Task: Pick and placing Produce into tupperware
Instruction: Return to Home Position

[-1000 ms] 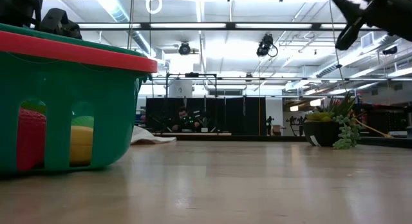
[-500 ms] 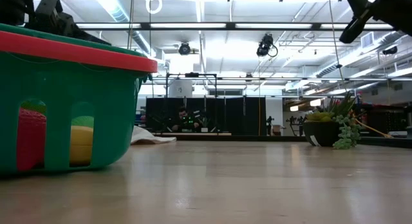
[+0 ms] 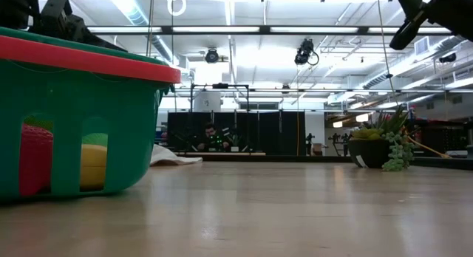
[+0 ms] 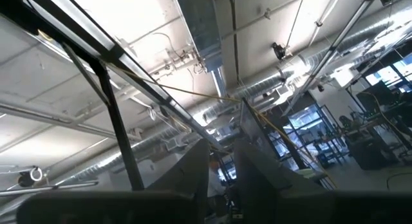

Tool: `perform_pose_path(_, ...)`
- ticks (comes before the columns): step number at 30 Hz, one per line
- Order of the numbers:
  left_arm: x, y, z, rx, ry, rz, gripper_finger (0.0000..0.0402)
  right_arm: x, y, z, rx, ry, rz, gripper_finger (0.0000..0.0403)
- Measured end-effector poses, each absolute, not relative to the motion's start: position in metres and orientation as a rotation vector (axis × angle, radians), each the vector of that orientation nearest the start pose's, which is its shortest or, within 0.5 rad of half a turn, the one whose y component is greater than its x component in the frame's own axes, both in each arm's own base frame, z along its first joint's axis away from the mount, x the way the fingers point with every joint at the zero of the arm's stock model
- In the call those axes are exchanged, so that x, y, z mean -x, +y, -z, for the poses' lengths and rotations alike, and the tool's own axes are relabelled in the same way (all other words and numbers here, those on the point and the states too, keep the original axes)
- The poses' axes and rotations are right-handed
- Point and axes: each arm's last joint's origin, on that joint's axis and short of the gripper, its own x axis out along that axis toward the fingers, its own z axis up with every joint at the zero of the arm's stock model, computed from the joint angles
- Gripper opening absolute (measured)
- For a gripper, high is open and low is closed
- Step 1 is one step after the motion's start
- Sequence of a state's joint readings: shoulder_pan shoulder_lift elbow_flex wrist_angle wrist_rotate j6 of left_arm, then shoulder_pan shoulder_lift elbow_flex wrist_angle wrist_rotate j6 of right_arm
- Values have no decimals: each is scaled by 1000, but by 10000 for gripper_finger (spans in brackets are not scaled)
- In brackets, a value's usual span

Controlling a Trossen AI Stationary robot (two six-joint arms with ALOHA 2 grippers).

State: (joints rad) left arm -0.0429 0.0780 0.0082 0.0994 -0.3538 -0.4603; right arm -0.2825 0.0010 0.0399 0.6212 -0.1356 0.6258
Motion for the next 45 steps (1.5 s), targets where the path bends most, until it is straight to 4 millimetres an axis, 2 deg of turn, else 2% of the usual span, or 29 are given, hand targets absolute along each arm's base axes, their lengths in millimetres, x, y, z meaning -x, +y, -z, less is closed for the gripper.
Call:
perform_pose_path(6, -101, 6, -170, 462, -100, -299, 178, -73, -17, -232, -462, -658, -68, 82)
perform_pose_path(10, -101, 6, -170, 462, -100, -299, 177, -78, -14, -225, -328, -550, -128, 82)
perform_pose_path(13, -101, 6, -170, 462, -101, -299, 180, -83, -13, -217, -321, -437, -157, 82)
perform_pose_path(17, -101, 6, -170, 462, -100, -299, 183, -89, -14, -203, -294, -297, -97, 82)
perform_pose_path(22, -101, 6, -170, 462, -101, -299, 177, -91, -19, -191, -256, -200, 65, 82)
perform_pose_path(26, -101, 6, -170, 462, -100, -299, 178, -91, -21, -191, -224, -208, 154, 82)
perform_pose_path(45, -101, 6, -170, 462, -101, -299, 180, -94, -22, -188, -243, -170, 164, 82)
